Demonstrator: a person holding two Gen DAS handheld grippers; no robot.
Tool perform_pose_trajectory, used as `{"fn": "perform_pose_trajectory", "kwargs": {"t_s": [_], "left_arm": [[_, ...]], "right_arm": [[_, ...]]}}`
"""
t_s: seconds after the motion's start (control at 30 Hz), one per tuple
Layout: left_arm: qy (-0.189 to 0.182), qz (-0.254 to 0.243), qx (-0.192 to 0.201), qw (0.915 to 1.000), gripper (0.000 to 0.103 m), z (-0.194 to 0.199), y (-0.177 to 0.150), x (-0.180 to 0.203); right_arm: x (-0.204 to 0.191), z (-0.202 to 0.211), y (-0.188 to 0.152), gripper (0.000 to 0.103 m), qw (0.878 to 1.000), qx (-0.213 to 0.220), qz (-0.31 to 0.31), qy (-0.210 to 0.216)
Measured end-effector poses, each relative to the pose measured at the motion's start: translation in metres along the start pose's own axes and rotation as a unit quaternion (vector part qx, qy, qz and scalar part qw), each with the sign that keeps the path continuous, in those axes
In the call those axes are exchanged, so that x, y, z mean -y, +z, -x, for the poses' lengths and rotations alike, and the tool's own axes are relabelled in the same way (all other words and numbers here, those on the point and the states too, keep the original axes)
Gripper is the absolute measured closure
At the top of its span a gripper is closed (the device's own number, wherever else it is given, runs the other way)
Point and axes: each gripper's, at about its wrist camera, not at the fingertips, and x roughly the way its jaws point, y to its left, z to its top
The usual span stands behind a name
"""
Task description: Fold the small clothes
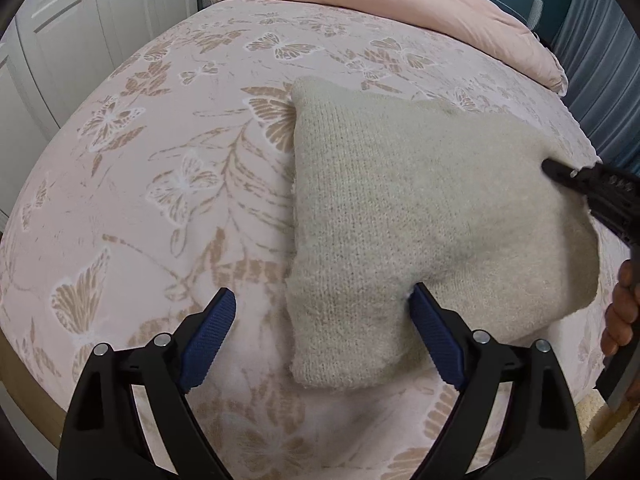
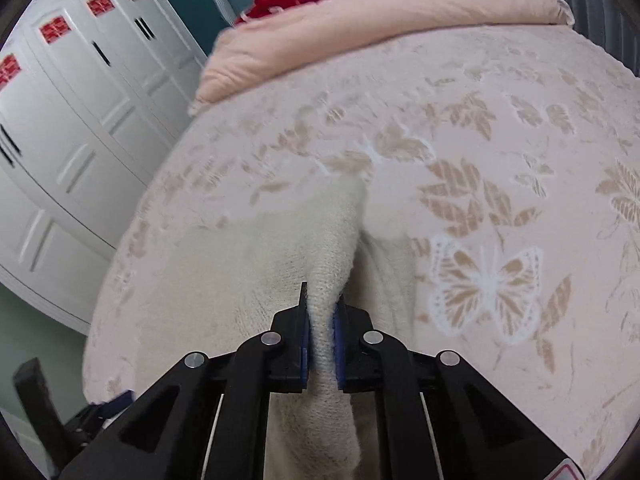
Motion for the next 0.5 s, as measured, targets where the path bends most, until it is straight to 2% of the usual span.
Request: {"fn": "perform_pose_trajectory", "kwargs": {"t_s": [0.03, 0.17, 0.2, 0.27, 0.33, 0.4, 0.43, 0.5], "left_arm": [[0.0, -0.001, -0.006, 1.0, 0.017, -0.005, 0.0, 0.001], [0.003, -0.006, -0.006, 1.0, 0.016, -0.006, -0.001, 0.003], [0.002, -0.007, -0.006, 1.0, 0.016, -0.005, -0.002, 0.002], [0.004, -0.008, -0.004, 1.0, 0.016, -0.004, -0.002, 0.001], [0.005, -0.008, -0.005, 0.9999, 0.016, -0.005, -0.003, 0.001], [0.01, -0.008, -0.003, 0.9999, 0.016, -0.003, -0.003, 0.002], [0.014, -0.008, -0.003, 0.9999, 0.016, -0.002, -0.004, 0.003], [0.015, -0.012, -0.007, 0.9998, 0.016, -0.002, -0.004, 0.006]], "right_arm": [[0.006, -0.013, -0.006, 0.094, 1.0, -0.02, -0.001, 0.001], [-0.005, 0.038, -0.011, 0.091, 0.998, 0.058, -0.008, 0.008], [-0.012, 0.058, -0.016, 0.086, 0.996, 0.084, 0.005, 0.008], [-0.026, 0.082, -0.03, 0.085, 0.993, 0.111, 0.039, 0.005], [-0.032, 0.077, -0.048, 0.085, 0.994, 0.089, 0.07, -0.006], [-0.026, 0.041, -0.066, 0.087, 0.995, 0.026, 0.088, -0.034], [-0.02, 0.031, -0.073, 0.09, 0.994, 0.017, 0.093, -0.046], [-0.022, 0.048, -0.074, 0.091, 0.994, 0.042, 0.086, -0.043]]}}
